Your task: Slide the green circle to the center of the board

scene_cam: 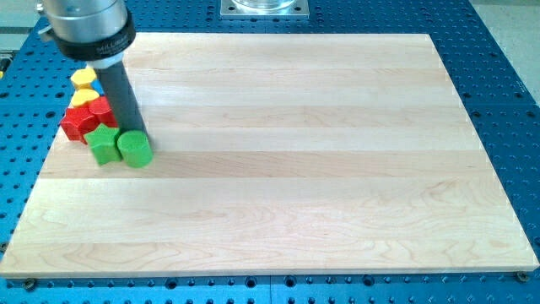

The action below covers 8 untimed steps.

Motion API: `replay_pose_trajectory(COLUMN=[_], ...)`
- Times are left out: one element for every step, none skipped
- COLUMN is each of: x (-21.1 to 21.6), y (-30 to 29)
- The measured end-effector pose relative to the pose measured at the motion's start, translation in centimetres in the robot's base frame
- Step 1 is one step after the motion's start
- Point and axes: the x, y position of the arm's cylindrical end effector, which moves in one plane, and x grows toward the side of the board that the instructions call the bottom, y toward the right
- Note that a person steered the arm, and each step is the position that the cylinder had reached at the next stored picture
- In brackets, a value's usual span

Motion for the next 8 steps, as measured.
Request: replay_pose_trajectory(x=[7.8,12.4,10.3,13.1,16.7,16.8,16.7,16.1], y=[3.0,6.9,9.8,1.2,0.0,0.0,5.6,13.6])
